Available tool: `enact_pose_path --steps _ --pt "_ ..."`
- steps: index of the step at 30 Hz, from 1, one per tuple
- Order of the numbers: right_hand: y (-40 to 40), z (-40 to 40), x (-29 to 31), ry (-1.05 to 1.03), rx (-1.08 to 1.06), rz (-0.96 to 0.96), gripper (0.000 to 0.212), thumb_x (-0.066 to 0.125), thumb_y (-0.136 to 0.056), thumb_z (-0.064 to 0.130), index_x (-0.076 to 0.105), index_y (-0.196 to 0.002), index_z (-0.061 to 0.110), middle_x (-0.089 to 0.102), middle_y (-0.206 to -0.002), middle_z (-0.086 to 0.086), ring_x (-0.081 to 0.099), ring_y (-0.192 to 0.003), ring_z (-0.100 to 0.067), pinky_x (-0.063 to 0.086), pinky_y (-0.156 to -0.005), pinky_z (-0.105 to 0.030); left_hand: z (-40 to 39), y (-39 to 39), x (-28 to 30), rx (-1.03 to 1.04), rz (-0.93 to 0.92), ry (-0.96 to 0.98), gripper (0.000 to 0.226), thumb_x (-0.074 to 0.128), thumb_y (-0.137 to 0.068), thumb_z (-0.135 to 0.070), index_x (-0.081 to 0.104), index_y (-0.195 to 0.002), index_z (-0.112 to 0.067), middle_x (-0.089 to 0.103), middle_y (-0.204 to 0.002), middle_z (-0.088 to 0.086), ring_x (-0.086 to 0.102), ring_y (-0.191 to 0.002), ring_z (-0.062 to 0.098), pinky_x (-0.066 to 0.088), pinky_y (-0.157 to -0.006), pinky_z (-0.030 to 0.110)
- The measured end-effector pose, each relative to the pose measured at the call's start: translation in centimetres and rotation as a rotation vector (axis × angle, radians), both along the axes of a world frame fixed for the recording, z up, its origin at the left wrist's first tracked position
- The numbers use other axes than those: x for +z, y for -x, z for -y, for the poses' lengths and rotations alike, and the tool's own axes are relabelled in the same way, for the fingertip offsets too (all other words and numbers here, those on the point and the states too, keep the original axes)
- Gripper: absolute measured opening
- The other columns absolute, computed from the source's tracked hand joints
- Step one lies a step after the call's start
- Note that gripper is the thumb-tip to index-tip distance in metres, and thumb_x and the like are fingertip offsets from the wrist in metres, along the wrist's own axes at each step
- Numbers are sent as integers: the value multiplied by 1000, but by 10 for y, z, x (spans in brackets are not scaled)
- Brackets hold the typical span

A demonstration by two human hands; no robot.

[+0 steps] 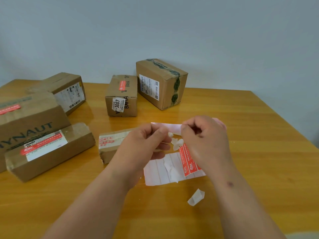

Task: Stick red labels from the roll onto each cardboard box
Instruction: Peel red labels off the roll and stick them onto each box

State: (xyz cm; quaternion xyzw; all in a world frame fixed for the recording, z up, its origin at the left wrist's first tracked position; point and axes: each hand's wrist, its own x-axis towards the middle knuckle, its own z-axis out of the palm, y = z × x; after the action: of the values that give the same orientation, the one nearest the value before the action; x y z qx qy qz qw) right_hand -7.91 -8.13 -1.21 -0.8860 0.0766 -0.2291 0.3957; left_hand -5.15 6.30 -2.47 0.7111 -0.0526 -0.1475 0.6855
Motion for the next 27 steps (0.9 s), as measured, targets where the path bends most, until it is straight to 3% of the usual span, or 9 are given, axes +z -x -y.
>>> enact_pose_path --steps 4,7,12,17,21,24,27 --pt "-1 -11 -6 224 151 100 16 63 -87 24 63 -72 29 55 -75 14 52 -77 -5 40 -63 -15 -4 -2 -2 -29 -65 133 46 61 -78 -49 70 -102 -11 74 -96 10 70 -91 25 56 -84 41" --pt "-1 -15 -6 251 258 79 10 66 -84 25 69 -75 28 56 -77 16 54 -78 -4 43 -66 -19 -8 -4 -5 3 -98 184 26 60 -91 -29 71 -98 -6 73 -91 13 69 -85 24 56 -86 43" --pt "1 -14 -3 47 360 -74 10 68 -86 29 75 -92 32 65 -85 12 57 -86 0 44 -73 -12 -20 -8 -7 66 -123 154 12 60 -92 -10 71 -94 -5 73 -82 11 69 -74 19 53 -69 32" --pt "-1 -16 -3 -72 243 -38 4 68 -84 35 68 -88 36 65 -85 16 59 -84 1 45 -67 -9 -30 -10 -5 78 -54 19 10 62 -92 -12 72 -92 -11 74 -81 7 70 -74 17 55 -67 30" --pt "-7 -23 0 -136 224 -106 26 68 -83 39 57 -107 42 61 -89 17 57 -78 3 48 -63 -12 -35 -8 1 -6 39 -158 9 66 -90 -18 75 -87 -19 74 -82 8 71 -80 24 60 -72 34" --pt "-10 -28 3 -135 265 -117 8 70 -85 23 68 -85 31 65 -75 13 57 -70 2 43 -58 -7 -39 -5 6 -68 102 -253 10 69 -88 -22 77 -84 -26 75 -77 2 69 -74 20 56 -65 26" --pt "-10 -28 2 -181 260 -112 12 71 -85 19 69 -77 27 64 -66 13 56 -64 2 43 -55 -9 -45 -6 9 -82 55 -274 15 72 -85 -21 76 -98 -27 75 -82 4 68 -72 16 57 -67 23"
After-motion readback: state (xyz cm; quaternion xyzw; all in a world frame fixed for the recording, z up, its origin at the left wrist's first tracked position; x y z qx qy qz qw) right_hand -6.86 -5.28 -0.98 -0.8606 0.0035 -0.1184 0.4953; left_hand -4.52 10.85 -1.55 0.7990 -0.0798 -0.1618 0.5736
